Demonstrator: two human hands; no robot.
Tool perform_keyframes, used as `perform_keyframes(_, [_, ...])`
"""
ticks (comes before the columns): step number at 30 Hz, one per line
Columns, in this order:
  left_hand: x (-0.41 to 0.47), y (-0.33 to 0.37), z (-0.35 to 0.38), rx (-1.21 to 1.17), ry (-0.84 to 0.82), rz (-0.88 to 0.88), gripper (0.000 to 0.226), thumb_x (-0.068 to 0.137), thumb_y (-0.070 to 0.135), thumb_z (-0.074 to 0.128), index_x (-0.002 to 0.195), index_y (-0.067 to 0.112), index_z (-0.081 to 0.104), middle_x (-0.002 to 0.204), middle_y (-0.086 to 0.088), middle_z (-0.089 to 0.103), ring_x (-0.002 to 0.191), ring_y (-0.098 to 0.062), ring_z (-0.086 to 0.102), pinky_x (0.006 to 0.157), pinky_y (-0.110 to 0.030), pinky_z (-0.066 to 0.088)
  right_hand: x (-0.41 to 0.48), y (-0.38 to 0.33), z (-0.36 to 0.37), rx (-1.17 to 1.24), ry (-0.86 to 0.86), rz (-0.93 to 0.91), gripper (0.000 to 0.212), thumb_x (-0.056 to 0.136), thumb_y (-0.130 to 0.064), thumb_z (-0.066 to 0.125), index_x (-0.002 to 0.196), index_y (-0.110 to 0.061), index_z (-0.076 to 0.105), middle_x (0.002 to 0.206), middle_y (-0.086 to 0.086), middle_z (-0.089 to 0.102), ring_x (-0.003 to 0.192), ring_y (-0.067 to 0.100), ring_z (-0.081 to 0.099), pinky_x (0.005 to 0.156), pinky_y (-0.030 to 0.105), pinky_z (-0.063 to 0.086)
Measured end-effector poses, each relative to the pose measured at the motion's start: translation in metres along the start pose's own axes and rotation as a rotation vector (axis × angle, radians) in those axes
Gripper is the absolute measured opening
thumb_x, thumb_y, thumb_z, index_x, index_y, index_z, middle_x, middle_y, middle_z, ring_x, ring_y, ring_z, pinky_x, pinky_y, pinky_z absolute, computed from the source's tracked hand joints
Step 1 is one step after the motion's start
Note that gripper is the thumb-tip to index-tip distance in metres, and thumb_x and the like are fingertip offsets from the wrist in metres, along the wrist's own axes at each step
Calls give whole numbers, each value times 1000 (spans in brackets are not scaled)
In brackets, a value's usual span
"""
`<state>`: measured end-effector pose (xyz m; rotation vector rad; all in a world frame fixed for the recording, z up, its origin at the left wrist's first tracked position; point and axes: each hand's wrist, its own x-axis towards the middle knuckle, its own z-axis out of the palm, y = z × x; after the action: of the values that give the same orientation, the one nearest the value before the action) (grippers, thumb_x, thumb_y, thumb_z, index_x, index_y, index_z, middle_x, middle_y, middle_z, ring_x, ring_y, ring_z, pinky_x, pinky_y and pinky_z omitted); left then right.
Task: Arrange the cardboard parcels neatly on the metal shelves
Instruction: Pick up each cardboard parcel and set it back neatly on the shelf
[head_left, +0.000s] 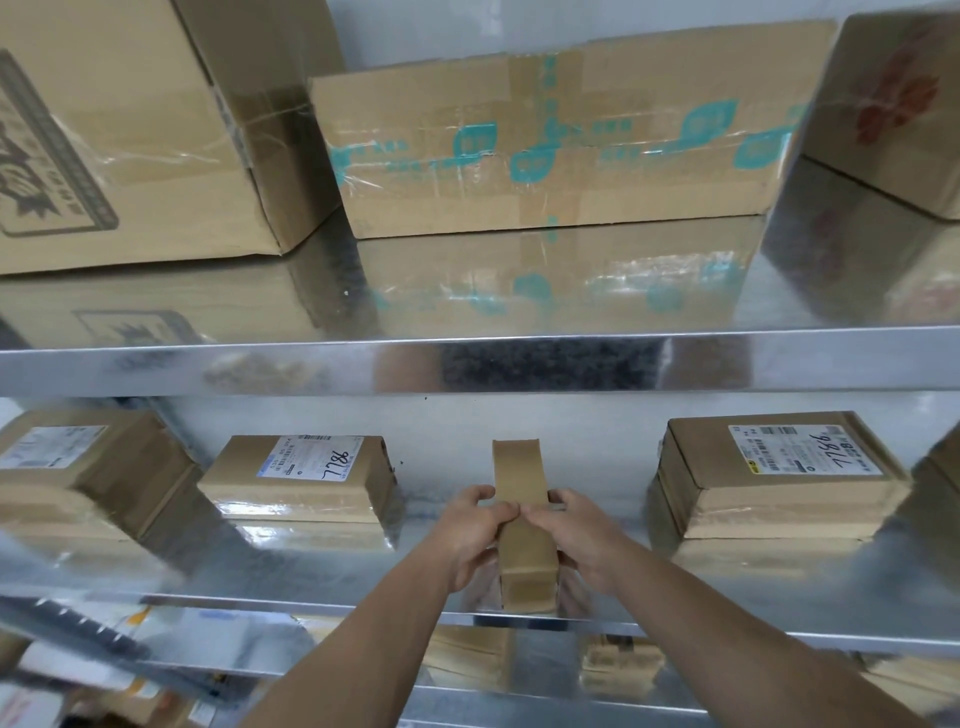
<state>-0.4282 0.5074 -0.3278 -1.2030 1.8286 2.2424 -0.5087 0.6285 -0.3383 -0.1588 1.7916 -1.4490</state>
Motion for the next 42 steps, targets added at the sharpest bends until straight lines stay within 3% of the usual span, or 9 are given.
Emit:
perform_keyframes(3, [4, -2, -4, 12, -9, -4, 38, 100, 13, 63, 135, 11, 52, 113, -13, 72, 99, -24, 70, 78, -34, 60, 4, 4, 1, -33, -7, -24, 23, 96, -25, 71, 117, -15, 68, 102, 5, 78, 93, 19, 76, 83, 36, 63])
perform_keyframes(11, [11, 2, -1, 56, -6, -14, 28, 101, 9, 60, 128, 12, 54, 107, -13, 72, 90, -21, 70, 69, -30, 59, 4, 0, 4, 17, 0, 4, 9, 99, -16, 67, 107, -15, 71, 96, 7, 77, 76, 14, 75, 52, 21, 54])
perform_keyframes(15, [12, 0, 0, 73, 20, -6, 27, 101, 10, 59, 128, 10, 55, 109, -15, 72, 87, -21, 70, 59, -26, 56, 7, 0, 6, -3, 19, 21, 12, 99, -16, 67, 109, -14, 72, 96, 7, 77, 79, 16, 75, 52, 22, 54])
perform_keyframes(21, [9, 2, 0, 66, 8, -5, 27, 101, 9, 59, 128, 10, 56, 105, -12, 73, 84, -19, 70, 59, -24, 57, 3, -5, 4, 21, -6, 32, 11, 99, -9, 66, 107, -8, 73, 86, 7, 77, 61, 10, 74, 48, 20, 52])
perform_keyframes(27, [5, 0, -7, 125, -15, 115, 39, 100, 7, 60, 137, 14, 51, 122, -7, 68, 110, -22, 67, 90, -33, 56, -6, -10, -1, 15, -10, -50, 16, 99, -13, 66, 114, -16, 65, 99, 0, 75, 84, 11, 74, 64, 22, 57])
perform_keyframes(31, [-2, 5, -12, 129, -51, 220, 43, 97, -4, 57, 131, 22, 48, 132, -3, 62, 118, -23, 61, 103, -44, 53, -6, -21, -6, 118, 13, -61, 28, 101, -39, 62, 119, -19, 64, 113, 3, 75, 105, 19, 72, 95, 47, 59])
perform_keyframes(33, [-8, 9, -14, 137, -62, 254, 47, 92, -3, 60, 127, 25, 46, 136, 0, 55, 120, -25, 58, 104, -47, 52, -4, -27, -10, 206, -10, -39, 32, 103, -46, 55, 113, -18, 65, 118, 4, 74, 114, 22, 68, 100, 55, 55])
perform_keyframes(36, [-15, 15, -15, 61, -66, 248, 49, 74, 18, 62, 120, 21, 47, 128, -5, 55, 121, -27, 56, 106, -52, 49, -6, -35, -14, 251, -28, -23, 42, 106, -51, 46, 97, -13, 63, 119, 6, 72, 118, 26, 64, 104, 60, 50])
perform_keyframes(42, [-17, 27, -18, -128, -12, 133, 36, 97, 50, 54, 117, 21, 55, 119, -8, 58, 111, -28, 58, 98, -50, 48, -15, -39, -10, 162, -46, -19, 56, 98, -67, 49, 128, -22, 63, 125, 10, 64, 117, 32, 63, 95, 57, 57])
